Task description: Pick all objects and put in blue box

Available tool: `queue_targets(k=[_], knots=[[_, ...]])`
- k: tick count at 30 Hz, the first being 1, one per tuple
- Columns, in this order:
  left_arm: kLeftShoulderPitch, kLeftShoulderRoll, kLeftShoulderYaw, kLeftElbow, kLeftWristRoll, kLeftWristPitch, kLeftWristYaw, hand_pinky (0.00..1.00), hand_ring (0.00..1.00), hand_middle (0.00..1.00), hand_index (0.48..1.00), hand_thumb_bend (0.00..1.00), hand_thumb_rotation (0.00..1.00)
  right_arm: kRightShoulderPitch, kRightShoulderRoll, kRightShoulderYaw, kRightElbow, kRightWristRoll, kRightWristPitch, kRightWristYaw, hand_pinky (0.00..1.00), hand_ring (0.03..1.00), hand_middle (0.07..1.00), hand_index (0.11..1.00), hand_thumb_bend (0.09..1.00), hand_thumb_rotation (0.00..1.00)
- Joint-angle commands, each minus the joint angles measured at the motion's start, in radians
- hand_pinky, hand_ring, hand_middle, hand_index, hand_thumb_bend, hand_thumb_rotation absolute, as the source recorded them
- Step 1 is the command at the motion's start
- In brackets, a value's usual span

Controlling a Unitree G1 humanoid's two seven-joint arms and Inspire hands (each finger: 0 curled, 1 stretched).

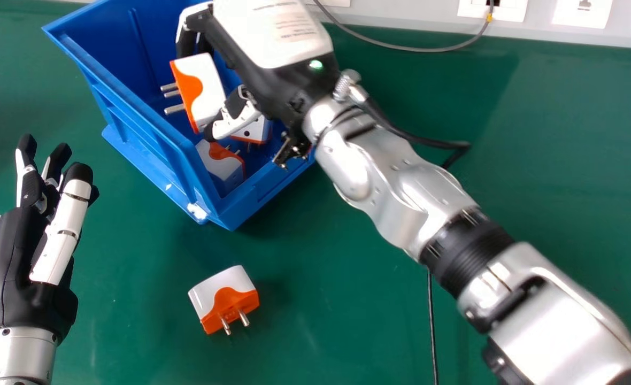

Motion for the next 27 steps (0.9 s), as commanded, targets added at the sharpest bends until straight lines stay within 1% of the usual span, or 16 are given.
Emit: queue_targets(k=[1,5,6,8,11,13,15,18,21,22,23,25,26,27], knots=[[0.002,0.008,0.002,-0.028,0.008,-0.001,0.006,0.93,0.97,0.98,0.975,0.34,0.59,-0.086,0.026,0.017,0.052,-0.006,0.006,-0.047,0.34,0.433,0.507,0.483,0.497,0.00],[0.008,0.008,0.006,-0.024,0.003,-0.007,0.004,0.92,0.96,0.97,0.970,0.33,0.59,-0.121,0.042,0.037,0.130,0.001,0.007,-0.072,0.34,0.440,0.512,0.468,0.497,0.00],[0.010,0.007,0.006,-0.027,0.004,-0.008,0.006,0.92,0.96,0.97,0.970,0.33,0.59,-0.125,0.044,0.041,0.141,0.002,0.008,-0.078,0.34,0.440,0.512,0.468,0.497,0.00],[0.013,0.005,0.005,-0.036,0.005,-0.002,0.011,0.91,0.96,0.97,0.969,0.33,0.59,-0.131,0.047,0.047,0.159,0.006,0.010,-0.082,0.33,0.442,0.507,0.462,0.497,0.00],[0.018,0.003,0.003,-0.040,0.002,-0.004,0.010,0.91,0.96,0.97,0.966,0.33,0.60,-0.131,0.047,0.045,0.168,0.018,0.010,-0.078,0.33,0.443,0.503,0.456,0.497,0.00],[0.017,0.001,0.005,-0.039,-0.004,-0.007,0.008,0.91,0.95,0.97,0.964,0.33,0.60,-0.129,0.046,0.042,0.169,0.026,0.014,-0.066,0.33,0.446,0.503,0.449,0.497,0.00],[0.016,0.000,0.005,-0.043,-0.007,-0.005,0.010,0.91,0.95,0.97,0.964,0.33,0.60,-0.126,0.045,0.039,0.167,0.034,0.018,-0.050,0.33,0.446,0.503,0.449,0.497,0.00],[0.014,0.003,0.006,-0.041,-0.008,-0.006,0.007,0.91,0.95,0.97,0.962,0.32,0.60,-0.120,0.047,0.030,0.159,0.052,0.025,-0.018,0.33,0.446,0.509,0.445,0.497,0.00],[0.012,0.005,0.008,-0.036,-0.014,-0.008,0.002,0.91,0.95,0.97,0.962,0.32,0.60,-0.115,0.048,0.026,0.160,0.072,0.028,0.013,0.33,0.446,0.509,0.445,0.497,0.00],[0.012,0.006,0.009,-0.038,-0.015,-0.004,0.003,0.91,0.95,0.97,0.962,0.32,0.60,-0.115,0.047,0.028,0.162,0.076,0.030,0.027,0.33,0.446,0.509,0.445,0.497,0.00],[0.012,0.006,0.009,-0.041,-0.016,0.001,0.004,0.91,0.95,0.97,0.961,0.32,0.60,-0.114,0.045,0.031,0.163,0.076,0.033,0.039,0.34,0.452,0.517,0.454,0.497,0.00],[0.012,0.007,0.009,-0.042,-0.017,0.001,0.002,0.91,0.95,0.97,0.961,0.32,0.60,-0.112,0.038,0.037,0.153,0.072,0.039,0.057,0.34,0.452,0.517,0.454,0.497,0.00],[0.013,0.008,0.009,-0.042,-0.015,0.000,0.002,0.91,0.95,0.97,0.962,0.32,0.60,-0.113,0.035,0.043,0.149,0.065,0.044,0.063,0.41,0.537,0.591,0.529,0.521,0.00],[0.014,0.008,0.009,-0.042,-0.013,0.000,0.002,0.91,0.95,0.97,0.962,0.32,0.60,-0.113,0.031,0.051,0.146,0.055,0.048,0.065,0.41,0.537,0.591,0.529,0.521,0.00]])
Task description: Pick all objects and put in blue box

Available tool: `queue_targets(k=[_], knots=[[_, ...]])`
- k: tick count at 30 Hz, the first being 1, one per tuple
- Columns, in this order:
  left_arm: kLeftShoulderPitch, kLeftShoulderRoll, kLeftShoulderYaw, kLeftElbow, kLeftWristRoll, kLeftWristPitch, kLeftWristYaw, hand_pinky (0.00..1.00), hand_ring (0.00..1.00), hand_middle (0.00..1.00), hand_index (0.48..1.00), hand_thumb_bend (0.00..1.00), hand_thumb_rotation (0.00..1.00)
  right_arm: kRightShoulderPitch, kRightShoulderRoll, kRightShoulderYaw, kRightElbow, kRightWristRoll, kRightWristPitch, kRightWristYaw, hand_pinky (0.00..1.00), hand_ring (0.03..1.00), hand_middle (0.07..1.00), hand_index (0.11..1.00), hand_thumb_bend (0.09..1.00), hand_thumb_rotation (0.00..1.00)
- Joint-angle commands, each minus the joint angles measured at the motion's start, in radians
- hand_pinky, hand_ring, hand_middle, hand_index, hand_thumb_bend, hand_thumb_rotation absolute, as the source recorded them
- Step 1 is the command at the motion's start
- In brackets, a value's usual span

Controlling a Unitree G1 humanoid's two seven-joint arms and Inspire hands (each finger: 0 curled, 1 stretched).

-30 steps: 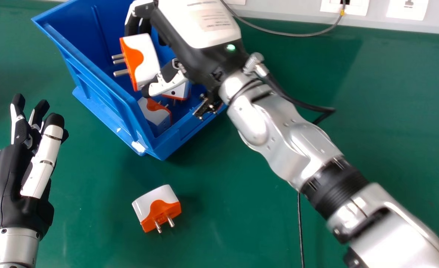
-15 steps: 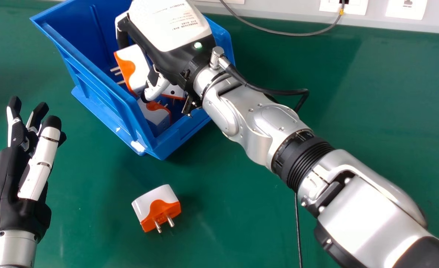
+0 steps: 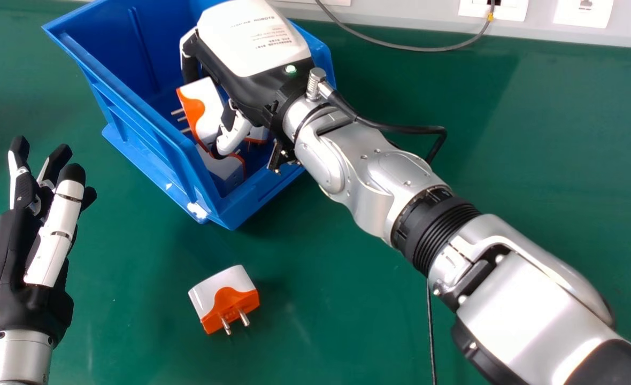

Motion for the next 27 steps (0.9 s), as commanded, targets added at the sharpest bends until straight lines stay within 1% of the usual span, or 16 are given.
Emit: queue_targets(k=[1,2,3,5,6,7,9,10,11,12,15,18,21,23,25,27], knots=[[-0.001,0.008,0.008,-0.025,-0.007,-0.005,-0.002,0.91,0.95,0.97,0.964,0.32,0.60,-0.032,-0.012,0.013,-0.036,-0.005,0.012,-0.001,0.49,0.616,0.661,0.597,0.525,0.00],[-0.001,0.008,0.008,-0.026,-0.007,-0.004,-0.001,0.91,0.95,0.97,0.964,0.32,0.60,-0.032,-0.015,0.018,-0.040,-0.010,0.015,-0.001,0.49,0.616,0.661,0.597,0.525,0.00],[-0.001,0.008,0.008,-0.026,-0.007,-0.003,0.000,0.91,0.96,0.97,0.964,0.31,0.60,-0.032,-0.017,0.021,-0.042,-0.011,0.017,-0.001,0.55,0.687,0.728,0.663,0.525,0.00],[-0.002,0.008,0.008,-0.023,-0.005,-0.007,-0.001,0.91,0.96,0.97,0.965,0.31,0.59,-0.031,-0.021,0.027,-0.046,-0.012,0.019,-0.004,0.64,0.794,0.826,0.766,0.527,0.00],[-0.003,0.008,0.009,-0.021,-0.005,-0.006,-0.001,0.91,0.96,0.97,0.965,0.31,0.59,-0.029,-0.024,0.028,-0.053,-0.011,0.022,-0.001,0.69,0.862,0.889,0.835,0.531,0.00],[-0.004,0.008,0.008,-0.023,-0.005,-0.004,0.001,0.91,0.96,0.97,0.965,0.31,0.59,-0.026,-0.026,0.026,-0.058,-0.006,0.023,-0.002,0.71,0.886,0.911,0.859,0.532,0.00],[-0.007,0.008,0.008,-0.018,-0.006,-0.009,-0.002,0.91,0.96,0.97,0.965,0.31,0.59,-0.021,-0.027,0.022,-0.064,0.002,0.026,-0.002,0.71,0.886,0.911,0.859,0.532,0.00],[-0.007,0.008,0.008,-0.016,-0.006,-0.011,-0.004,0.91,0.96,0.97,0.965,0.31,0.60,-0.018,-0.028,0.020,-0.066,0.005,0.026,-0.003,0.76,0.922,0.943,0.900,0.549,0.00],[-0.008,0.009,0.009,-0.015,-0.008,-0.014,-0.008,0.91,0.96,0.97,0.965,0.31,0.60,-0.016,-0.028,0.020,-0.068,0.006,0.027,-0.004,0.78,0.935,0.955,0.915,0.555,0.00],[-0.009,0.009,0.009,-0.012,-0.009,-0.016,-0.011,0.91,0.96,0.97,0.965,0.31,0.61,-0.015,-0.028,0.020,-0.068,0.007,0.027,-0.006,0.79,0.944,0.964,0.927,0.560,0.00],[-0.011,0.009,0.009,-0.010,-0.006,-0.020,-0.013,0.91,0.96,0.97,0.966,0.31,0.61,-0.007,-0.029,0.019,-0.075,0.008,0.031,-0.011,0.83,0.961,0.982,0.943,0.571,0.00],[-0.013,0.008,0.008,-0.012,-0.005,-0.016,-0.011,0.92,0.96,0.97,0.966,0.31,0.61,-0.001,-0.031,0.020,-0.080,0.008,0.035,-0.014,0.85,0.973,0.993,0.952,0.601,0.00],[-0.013,0.008,0.007,-0.012,0.001,-0.018,-0.009,0.92,0.97,0.97,0.967,0.31,0.62,0.002,-0.034,0.018,-0.086,0.009,0.039,-0.016,0.86,0.977,0.997,0.954,0.610,0.00],[-0.018,0.009,0.008,-0.009,-0.001,-0.014,-0.008,0.92,0.97,0.98,0.967,0.31,0.62,0.007,-0.039,0.013,-0.100,0.012,0.040,-0.016,0.86,0.977,0.997,0.956,0.613,0.00],[-0.018,0.009,0.009,-0.011,-0.007,-0.009,-0.008,0.92,0.97,0.98,0.967,0.31,0.62,0.017,-0.048,0.005,-0.128,0.018,0.042,-0.011,0.86,0.978,0.998,0.957,0.619,0.00],[-0.017,0.009,0.009,-0.013,-0.007,-0.006,-0.007,0.92,0.97,0.98,0.967,0.31,0.62,0.039,-0.059,-0.009,-0.172,0.029,0.043,-0.008,0.86,0.979,0.999,0.959,0.621,0.00]])
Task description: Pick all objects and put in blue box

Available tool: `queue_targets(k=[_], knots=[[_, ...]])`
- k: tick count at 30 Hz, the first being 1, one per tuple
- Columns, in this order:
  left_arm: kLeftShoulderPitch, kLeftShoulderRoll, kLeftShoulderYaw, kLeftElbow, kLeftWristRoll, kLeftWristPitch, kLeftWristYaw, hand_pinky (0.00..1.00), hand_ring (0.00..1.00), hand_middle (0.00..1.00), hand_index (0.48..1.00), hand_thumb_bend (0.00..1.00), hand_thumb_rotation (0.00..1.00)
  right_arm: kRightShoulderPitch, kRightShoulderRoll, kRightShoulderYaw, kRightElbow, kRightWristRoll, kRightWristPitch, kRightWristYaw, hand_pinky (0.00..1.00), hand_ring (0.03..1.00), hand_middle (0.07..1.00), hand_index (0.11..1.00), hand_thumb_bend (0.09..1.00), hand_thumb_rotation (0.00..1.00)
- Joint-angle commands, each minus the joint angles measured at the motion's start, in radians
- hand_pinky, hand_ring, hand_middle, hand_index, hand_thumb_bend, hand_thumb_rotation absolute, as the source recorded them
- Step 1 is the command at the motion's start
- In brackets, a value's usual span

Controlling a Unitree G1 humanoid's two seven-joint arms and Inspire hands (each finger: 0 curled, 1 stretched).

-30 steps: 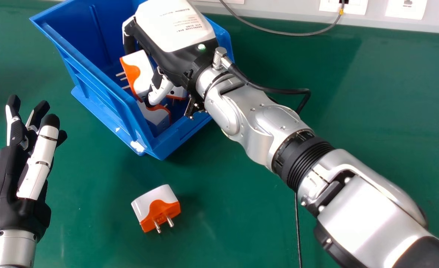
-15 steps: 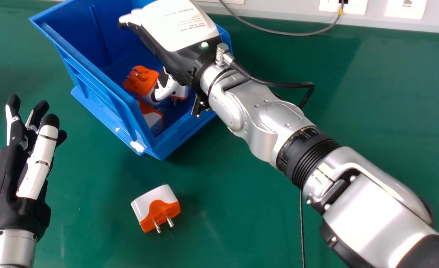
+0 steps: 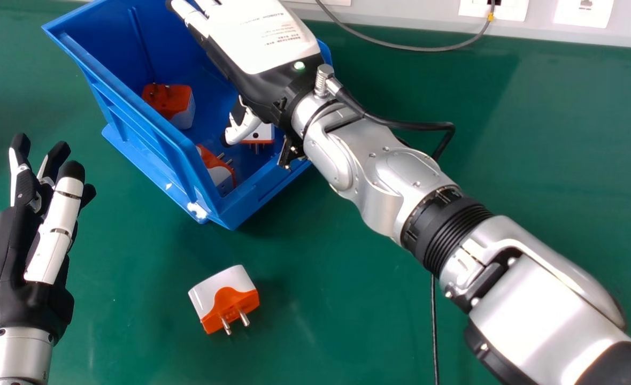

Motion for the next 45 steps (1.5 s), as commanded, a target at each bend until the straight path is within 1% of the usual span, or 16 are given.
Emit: queue_targets(k=[1,5,9,12,15,19,23,25,26,29,31,34,36,39,41,45], knots=[[-0.005,0.008,0.006,-0.015,-0.007,-0.007,-0.002,0.92,0.97,0.98,0.967,0.30,0.61,0.010,-0.017,-0.028,-0.073,0.028,0.005,-0.009,0.85,0.979,0.999,0.961,0.623,0.00],[-0.009,0.006,0.005,-0.009,-0.007,-0.008,-0.002,0.92,0.97,0.98,0.968,0.30,0.61,0.096,-0.061,-0.043,-0.237,0.031,0.021,0.008,0.85,0.978,1.000,0.960,0.654,0.00],[-0.009,0.010,0.003,0.004,-0.002,-0.027,-0.016,0.92,0.97,0.98,0.968,0.31,0.62,0.226,-0.126,-0.067,-0.498,0.025,0.047,0.031,0.85,0.976,1.000,0.955,0.669,0.01],[-0.008,0.010,0.002,0.002,-0.002,-0.025,-0.019,0.92,0.97,0.98,0.968,0.31,0.63,0.311,-0.173,-0.085,-0.669,0.016,0.065,0.065,0.85,0.975,1.000,0.949,0.679,0.01],[-0.007,0.015,0.001,0.010,0.007,-0.036,-0.028,0.92,0.97,0.98,0.970,0.32,0.62,0.449,-0.228,-0.122,-0.914,0.020,0.085,0.119,0.84,0.968,0.997,0.941,0.700,0.02],[-0.009,0.016,0.002,0.016,0.013,-0.042,-0.030,0.92,0.97,0.98,0.970,0.32,0.62,0.609,-0.275,-0.157,-1.148,0.020,0.084,0.147,0.84,0.966,0.997,0.940,0.703,0.02],[-0.003,0.014,0.003,0.000,0.010,-0.025,-0.020,0.92,0.97,0.98,0.971,0.32,0.62,0.779,-0.321,-0.182,-1.316,0.019,0.044,0.137,0.85,0.965,0.991,0.937,0.703,0.02],[-0.005,0.012,0.006,0.005,0.008,-0.032,-0.020,0.92,0.97,0.98,0.972,0.32,0.62,0.890,-0.355,-0.198,-1.401,0.038,0.006,0.141,0.84,0.959,0.983,0.930,0.702,0.02],[-0.006,0.010,0.008,0.006,0.008,-0.033,-0.016,0.92,0.97,0.98,0.973,0.33,0.62,0.952,-0.376,-0.207,-1.437,0.049,-0.024,0.137,0.83,0.949,0.970,0.917,0.705,0.02],[-0.007,-0.002,0.010,-0.005,0.011,-0.023,0.011,0.92,0.97,0.98,0.974,0.33,0.63,1.079,-0.425,-0.236,-1.468,0.064,-0.114,0.119,0.82,0.938,0.958,0.904,0.707,0.02],[-0.006,-0.008,0.014,-0.001,0.003,-0.026,0.021,0.93,0.97,0.98,0.975,0.33,0.63,1.141,-0.451,-0.257,-1.460,0.059,-0.164,0.104,0.81,0.930,0.948,0.893,0.707,0.02],[-0.004,-0.012,0.015,0.006,0.001,-0.042,0.025,0.93,0.97,0.98,0.976,0.33,0.63,1.203,-0.472,-0.278,-1.450,0.042,-0.214,0.087,0.80,0.919,0.936,0.881,0.699,0.01],[-0.003,-0.011,0.016,0.012,0.012,-0.057,0.030,0.94,0.97,0.98,0.977,0.32,0.64,1.262,-0.493,-0.292,-1.444,0.027,-0.246,0.073,0.80,0.911,0.928,0.875,0.689,0.01],[-0.001,-0.008,0.015,0.010,0.021,-0.055,0.040,0.94,0.97,0.98,0.977,0.31,0.63,1.334,-0.515,-0.309,-1.436,0.024,-0.287,0.068,0.79,0.902,0.918,0.867,0.678,0.02],[0.001,-0.007,0.012,0.009,0.027,-0.059,0.041,0.94,0.97,0.98,0.977,0.31,0.63,1.372,-0.530,-0.317,-1.435,0.029,-0.310,0.077,0.79,0.897,0.912,0.862,0.673,0.02],[0.002,-0.006,0.018,0.012,0.021,-0.061,0.040,0.94,0.97,0.98,0.977,0.32,0.64,1.419,-0.561,-0.324,-1.414,0.037,-0.367,0.087,0.78,0.882,0.898,0.847,0.639,0.04]])
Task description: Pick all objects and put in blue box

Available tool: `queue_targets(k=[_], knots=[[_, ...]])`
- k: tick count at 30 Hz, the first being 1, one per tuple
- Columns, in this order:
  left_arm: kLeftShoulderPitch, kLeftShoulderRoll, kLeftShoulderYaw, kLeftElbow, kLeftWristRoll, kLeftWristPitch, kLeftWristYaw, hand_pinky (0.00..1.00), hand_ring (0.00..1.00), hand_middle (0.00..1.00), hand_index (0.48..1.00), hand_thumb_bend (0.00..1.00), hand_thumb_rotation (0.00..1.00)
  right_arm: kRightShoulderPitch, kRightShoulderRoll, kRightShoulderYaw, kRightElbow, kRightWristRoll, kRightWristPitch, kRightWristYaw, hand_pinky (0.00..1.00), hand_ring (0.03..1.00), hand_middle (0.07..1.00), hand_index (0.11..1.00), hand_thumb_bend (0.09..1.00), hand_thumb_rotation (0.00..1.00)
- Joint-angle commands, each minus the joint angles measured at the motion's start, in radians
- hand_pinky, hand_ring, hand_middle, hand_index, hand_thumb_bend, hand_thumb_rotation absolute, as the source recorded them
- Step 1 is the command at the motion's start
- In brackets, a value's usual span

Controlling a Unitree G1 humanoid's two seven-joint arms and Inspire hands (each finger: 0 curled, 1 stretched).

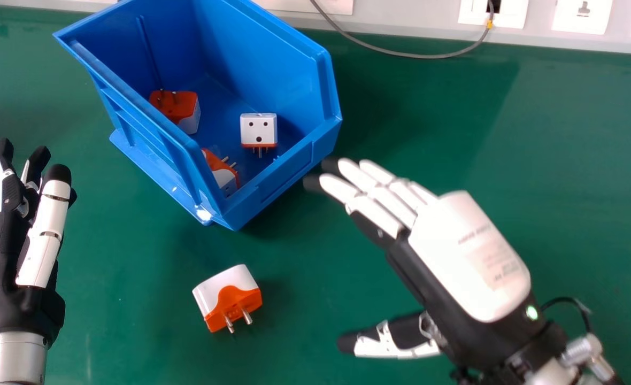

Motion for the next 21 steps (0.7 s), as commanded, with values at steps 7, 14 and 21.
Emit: queue_targets(k=[7,14,21], knots=[[-0.009,0.004,0.010,-0.020,-0.008,-0.004,0.013,0.94,0.97,0.98,0.975,0.32,0.65,-0.062,-0.034,-0.012,0.061,0.004,-0.105,0.024,0.74,0.845,0.863,0.808,0.615,0.04],[-0.005,0.003,0.007,-0.032,-0.007,-0.001,0.014,0.94,0.96,0.97,0.969,0.32,0.64,-0.173,-0.040,0.020,0.098,0.001,-0.160,0.099,0.70,0.822,0.832,0.778,0.611,0.05],[-0.009,0.004,0.009,-0.024,-0.013,-0.011,0.005,0.94,0.97,0.97,0.971,0.30,0.63,-0.330,-0.004,0.092,0.198,-0.001,-0.231,0.148,0.68,0.785,0.795,0.762,0.602,0.03]])
